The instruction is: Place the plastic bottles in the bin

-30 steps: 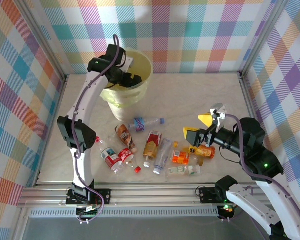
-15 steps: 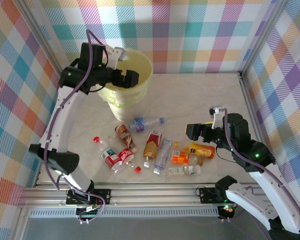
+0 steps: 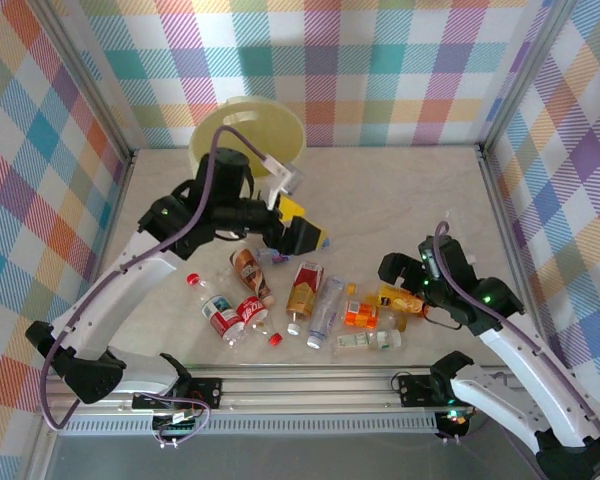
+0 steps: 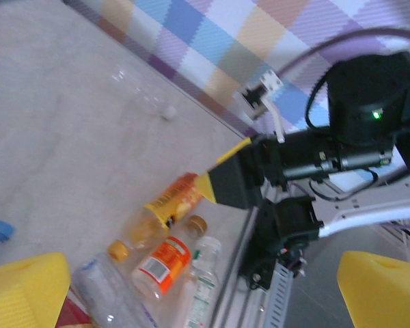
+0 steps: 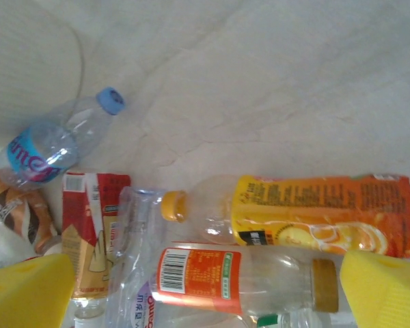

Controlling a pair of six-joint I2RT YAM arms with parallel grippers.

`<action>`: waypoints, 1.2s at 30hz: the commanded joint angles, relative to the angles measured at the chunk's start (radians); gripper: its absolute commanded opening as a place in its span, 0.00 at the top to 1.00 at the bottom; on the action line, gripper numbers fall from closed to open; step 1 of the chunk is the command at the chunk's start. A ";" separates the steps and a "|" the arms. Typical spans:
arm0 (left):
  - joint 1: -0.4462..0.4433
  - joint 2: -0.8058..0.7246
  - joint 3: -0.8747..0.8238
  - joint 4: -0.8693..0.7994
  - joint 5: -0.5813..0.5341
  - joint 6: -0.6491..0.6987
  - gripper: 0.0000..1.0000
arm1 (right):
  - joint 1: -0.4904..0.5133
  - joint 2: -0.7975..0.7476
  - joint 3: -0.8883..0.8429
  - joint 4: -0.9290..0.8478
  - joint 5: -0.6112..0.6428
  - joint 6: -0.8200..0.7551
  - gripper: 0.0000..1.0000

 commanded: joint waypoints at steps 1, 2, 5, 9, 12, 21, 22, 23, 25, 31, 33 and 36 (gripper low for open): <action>-0.056 -0.014 -0.082 0.118 0.054 -0.025 0.00 | -0.001 -0.011 -0.023 -0.046 0.039 0.137 0.00; -0.074 -0.012 -0.098 0.126 0.053 -0.020 0.00 | -0.002 -0.007 -0.027 -0.056 0.043 0.162 0.00; -0.125 0.007 -0.123 0.117 0.024 0.008 0.00 | -0.003 0.018 -0.032 -0.117 0.057 0.259 0.00; -0.160 0.020 -0.152 0.104 -0.017 0.027 0.00 | -0.005 0.028 -0.075 -0.128 0.043 0.342 0.00; -0.175 0.023 -0.162 0.099 -0.040 0.041 0.00 | -0.008 0.015 -0.123 -0.086 0.033 0.389 0.00; -0.188 0.034 -0.165 0.080 -0.060 0.057 0.00 | -0.036 0.040 -0.241 0.067 0.005 0.498 0.00; -0.188 0.036 -0.164 0.079 -0.063 0.059 0.00 | -0.045 0.044 -0.256 0.094 -0.008 0.508 0.00; -0.188 0.038 -0.164 0.076 -0.066 0.061 0.00 | -0.053 0.048 -0.272 0.124 -0.018 0.514 0.00; -0.187 0.041 -0.161 0.071 -0.069 0.065 0.00 | -0.064 0.058 -0.297 0.173 -0.024 0.523 0.00; -0.188 0.054 -0.166 0.068 -0.068 0.068 0.00 | -0.100 0.117 -0.328 0.275 -0.022 0.526 0.00; -0.190 0.060 -0.166 0.065 -0.065 0.068 0.00 | -0.110 0.136 -0.335 0.303 -0.018 0.529 0.00; -0.193 0.068 -0.166 0.061 -0.066 0.072 0.00 | -0.130 0.159 -0.347 0.345 -0.016 0.537 0.00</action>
